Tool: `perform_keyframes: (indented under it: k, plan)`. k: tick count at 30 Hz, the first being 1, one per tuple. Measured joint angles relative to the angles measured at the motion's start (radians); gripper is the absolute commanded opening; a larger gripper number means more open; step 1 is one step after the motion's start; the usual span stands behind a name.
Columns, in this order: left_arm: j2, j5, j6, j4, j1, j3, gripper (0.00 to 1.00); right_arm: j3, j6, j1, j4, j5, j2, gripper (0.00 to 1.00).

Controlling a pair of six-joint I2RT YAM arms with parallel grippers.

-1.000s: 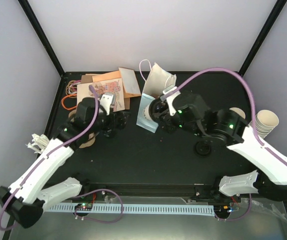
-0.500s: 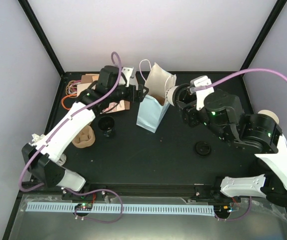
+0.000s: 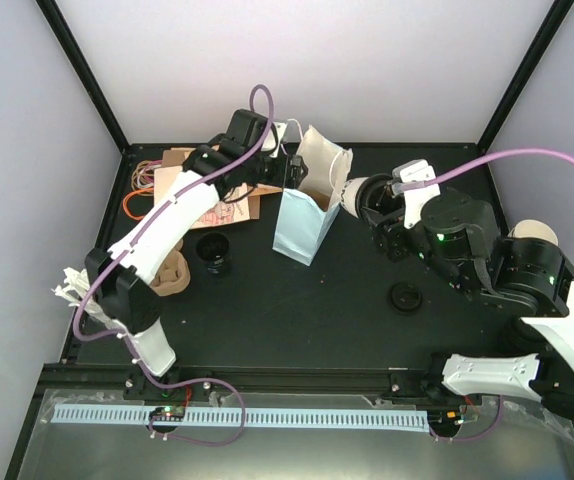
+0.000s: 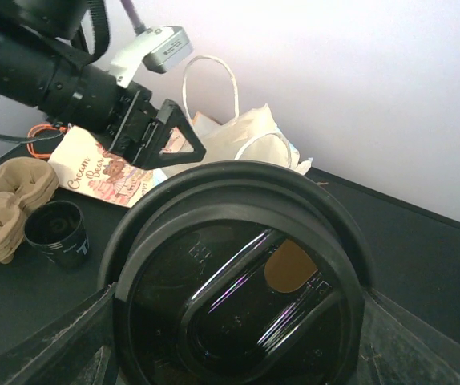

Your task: Pack the takeout coffee

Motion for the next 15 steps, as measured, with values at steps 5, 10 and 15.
perform_keyframes:
  k: [5, 10, 15]
  plan:
    - [0.098, -0.025, 0.002, -0.107, -0.005, 0.116, 0.71, -0.022, 0.0, 0.0, 0.002, -0.001, -0.011, 0.67]
    - [0.136, -0.061, 0.011, -0.19, -0.019, 0.154, 0.39, -0.029, 0.001, 0.0, 0.004, -0.003, -0.024, 0.67]
    - [0.143, -0.099, 0.027, -0.238, -0.034, 0.197, 0.2, -0.033, 0.001, 0.0, 0.004, -0.006, -0.031, 0.67]
